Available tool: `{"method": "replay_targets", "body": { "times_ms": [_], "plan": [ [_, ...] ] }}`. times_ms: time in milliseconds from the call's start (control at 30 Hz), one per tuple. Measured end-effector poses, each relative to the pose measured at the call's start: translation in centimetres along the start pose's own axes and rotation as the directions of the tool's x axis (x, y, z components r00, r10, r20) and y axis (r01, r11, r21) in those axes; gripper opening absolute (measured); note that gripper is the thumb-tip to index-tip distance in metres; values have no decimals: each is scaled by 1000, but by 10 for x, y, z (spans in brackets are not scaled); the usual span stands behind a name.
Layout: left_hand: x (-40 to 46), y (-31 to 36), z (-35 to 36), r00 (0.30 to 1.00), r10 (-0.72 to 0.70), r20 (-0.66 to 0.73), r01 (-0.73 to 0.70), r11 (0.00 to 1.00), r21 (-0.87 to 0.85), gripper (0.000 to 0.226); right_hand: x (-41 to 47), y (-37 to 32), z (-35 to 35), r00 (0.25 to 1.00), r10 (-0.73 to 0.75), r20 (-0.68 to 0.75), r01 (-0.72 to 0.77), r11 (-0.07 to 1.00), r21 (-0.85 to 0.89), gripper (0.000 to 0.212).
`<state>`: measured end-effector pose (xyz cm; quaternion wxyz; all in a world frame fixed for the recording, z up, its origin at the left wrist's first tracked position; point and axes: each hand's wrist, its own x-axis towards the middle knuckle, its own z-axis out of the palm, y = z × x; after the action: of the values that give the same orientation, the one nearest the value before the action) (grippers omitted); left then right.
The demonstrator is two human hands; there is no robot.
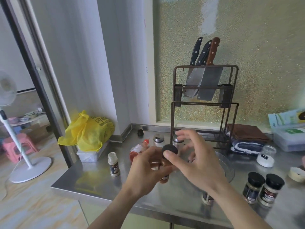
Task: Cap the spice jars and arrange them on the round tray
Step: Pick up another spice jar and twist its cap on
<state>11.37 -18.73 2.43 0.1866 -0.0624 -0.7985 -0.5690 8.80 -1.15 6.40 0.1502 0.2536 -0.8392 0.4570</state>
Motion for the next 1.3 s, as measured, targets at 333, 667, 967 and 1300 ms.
{"method": "replay_targets", "body": {
  "times_ms": [333,667,967,1300],
  "plan": [
    [-13,-19,4,975,-213,64,223,936,-272,50,34,11,-9,876,44,481,2,996,-94,38],
    [-29,-43,11,935,-278,221,354,774,-525,35,41,7,-13,788,145,598,41,957,-287,27],
    [-28,-59,22,931,-335,143,352,724,-593,53,43,4,-21,763,189,618,23,948,-318,25],
    [-29,-63,24,943,-287,169,329,721,-610,51,38,1,-21,744,196,639,96,915,-392,37]
  ]
}}
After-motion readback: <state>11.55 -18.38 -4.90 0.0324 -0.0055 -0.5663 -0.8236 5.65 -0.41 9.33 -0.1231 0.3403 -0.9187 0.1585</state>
